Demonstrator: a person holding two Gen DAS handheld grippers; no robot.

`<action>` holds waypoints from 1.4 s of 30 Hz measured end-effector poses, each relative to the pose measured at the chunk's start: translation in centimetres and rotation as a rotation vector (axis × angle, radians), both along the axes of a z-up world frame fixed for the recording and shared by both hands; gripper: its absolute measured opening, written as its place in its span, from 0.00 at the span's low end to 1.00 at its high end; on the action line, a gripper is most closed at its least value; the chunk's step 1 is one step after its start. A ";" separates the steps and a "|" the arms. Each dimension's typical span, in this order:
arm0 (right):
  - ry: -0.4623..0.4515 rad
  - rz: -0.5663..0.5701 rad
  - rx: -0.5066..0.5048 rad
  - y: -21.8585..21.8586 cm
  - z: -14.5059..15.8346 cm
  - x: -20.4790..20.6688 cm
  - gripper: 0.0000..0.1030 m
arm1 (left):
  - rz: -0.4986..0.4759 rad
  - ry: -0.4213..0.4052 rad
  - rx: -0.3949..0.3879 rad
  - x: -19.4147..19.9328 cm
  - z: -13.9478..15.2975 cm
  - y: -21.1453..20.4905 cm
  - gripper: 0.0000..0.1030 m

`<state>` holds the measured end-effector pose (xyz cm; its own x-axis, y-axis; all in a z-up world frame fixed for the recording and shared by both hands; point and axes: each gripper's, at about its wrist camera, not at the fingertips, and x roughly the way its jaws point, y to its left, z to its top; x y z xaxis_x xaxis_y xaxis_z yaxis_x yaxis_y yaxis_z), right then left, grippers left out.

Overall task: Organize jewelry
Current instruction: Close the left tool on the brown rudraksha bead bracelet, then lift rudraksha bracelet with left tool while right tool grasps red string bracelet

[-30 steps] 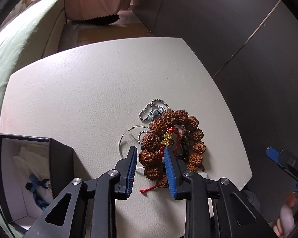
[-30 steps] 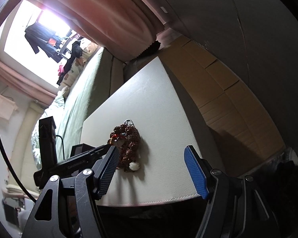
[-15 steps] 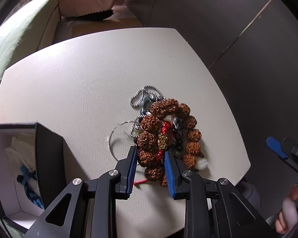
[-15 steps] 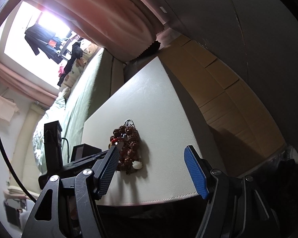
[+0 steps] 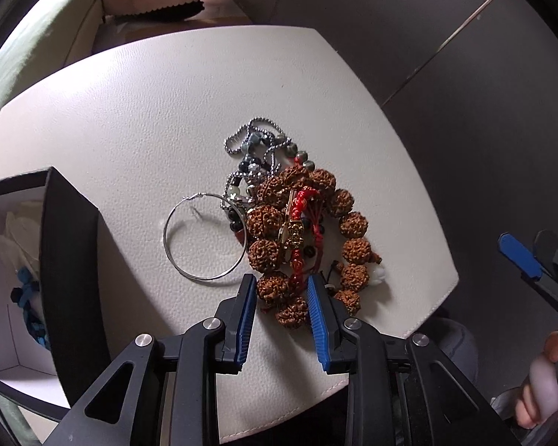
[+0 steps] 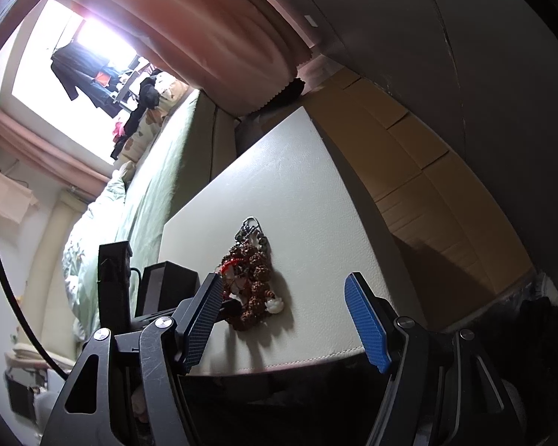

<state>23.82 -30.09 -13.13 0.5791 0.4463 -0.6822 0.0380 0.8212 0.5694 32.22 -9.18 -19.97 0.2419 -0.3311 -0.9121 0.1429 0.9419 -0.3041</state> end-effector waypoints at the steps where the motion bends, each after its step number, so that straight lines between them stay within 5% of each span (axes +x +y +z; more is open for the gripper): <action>1: 0.000 -0.001 -0.001 -0.1 0.0 0.0 0.66 | 0.006 -0.010 -0.002 0.0 0.3 0.2 0.28; 7: 0.002 -0.002 -0.002 0.1 -0.3 0.1 0.66 | 0.054 -0.074 -0.023 0.0 2.0 1.4 0.28; 11: 0.005 -0.003 -0.001 0.1 -0.5 0.1 0.67 | 0.071 -0.049 0.030 0.3 1.0 1.4 0.28; 22: 0.012 -0.004 -0.004 0.0 -0.7 0.0 0.66 | 0.063 -0.048 0.049 0.7 -0.7 0.2 0.27; 25: 0.013 -0.002 -0.003 0.0 -0.6 0.0 0.67 | 0.077 -0.030 0.019 1.0 -0.8 0.6 0.20; 42: -0.001 0.043 -0.002 2.0 0.1 0.2 0.67 | 0.016 -0.250 -0.108 -2.1 8.8 1.4 0.18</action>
<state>24.07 -28.08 -13.06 0.5599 0.4696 -0.6826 0.0024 0.8230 0.5681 30.15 -7.75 -11.14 0.4611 -0.4177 -0.7829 0.2112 0.9086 -0.3604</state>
